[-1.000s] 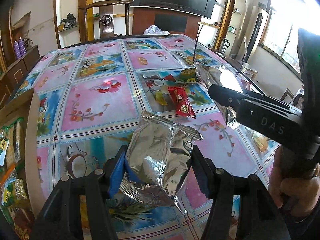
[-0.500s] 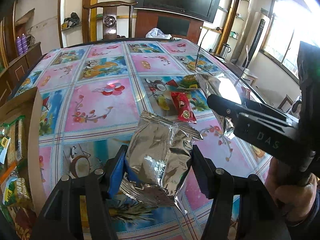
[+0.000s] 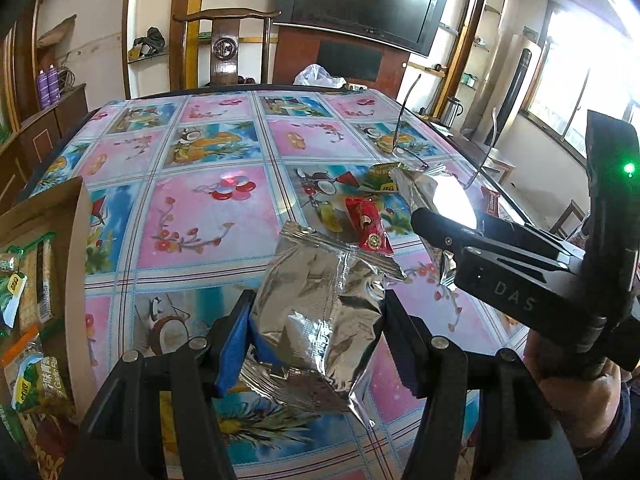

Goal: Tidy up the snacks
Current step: 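Lift both silver foil bags up off the table, then carry both silver foil bags over the cardboard box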

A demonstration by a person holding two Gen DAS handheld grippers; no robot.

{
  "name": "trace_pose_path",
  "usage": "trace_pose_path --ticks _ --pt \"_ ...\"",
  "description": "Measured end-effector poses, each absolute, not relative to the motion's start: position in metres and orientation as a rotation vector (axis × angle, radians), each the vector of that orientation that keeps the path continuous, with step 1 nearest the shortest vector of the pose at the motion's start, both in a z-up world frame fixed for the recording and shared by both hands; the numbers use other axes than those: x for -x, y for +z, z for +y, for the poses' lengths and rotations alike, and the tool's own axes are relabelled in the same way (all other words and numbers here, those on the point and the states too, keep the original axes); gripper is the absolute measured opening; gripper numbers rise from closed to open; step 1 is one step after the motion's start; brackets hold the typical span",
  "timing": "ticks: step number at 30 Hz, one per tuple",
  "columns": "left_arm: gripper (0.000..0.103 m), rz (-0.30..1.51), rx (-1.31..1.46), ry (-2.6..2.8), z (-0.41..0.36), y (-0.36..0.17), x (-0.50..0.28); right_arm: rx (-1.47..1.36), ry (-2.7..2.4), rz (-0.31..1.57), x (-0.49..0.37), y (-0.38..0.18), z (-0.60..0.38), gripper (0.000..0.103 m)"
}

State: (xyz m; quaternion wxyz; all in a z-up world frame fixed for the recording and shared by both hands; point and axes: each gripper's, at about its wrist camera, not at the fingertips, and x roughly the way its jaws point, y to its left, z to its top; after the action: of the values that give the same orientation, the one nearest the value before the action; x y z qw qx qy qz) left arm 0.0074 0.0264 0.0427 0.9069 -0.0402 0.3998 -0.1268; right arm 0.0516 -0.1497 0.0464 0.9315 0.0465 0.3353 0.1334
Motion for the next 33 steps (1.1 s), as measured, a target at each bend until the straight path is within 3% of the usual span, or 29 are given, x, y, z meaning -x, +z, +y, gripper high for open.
trace_pose_path --ticks 33 --pt "0.061 0.749 0.162 -0.263 0.051 0.068 0.002 -0.107 0.202 0.609 -0.013 0.049 -0.147 0.062"
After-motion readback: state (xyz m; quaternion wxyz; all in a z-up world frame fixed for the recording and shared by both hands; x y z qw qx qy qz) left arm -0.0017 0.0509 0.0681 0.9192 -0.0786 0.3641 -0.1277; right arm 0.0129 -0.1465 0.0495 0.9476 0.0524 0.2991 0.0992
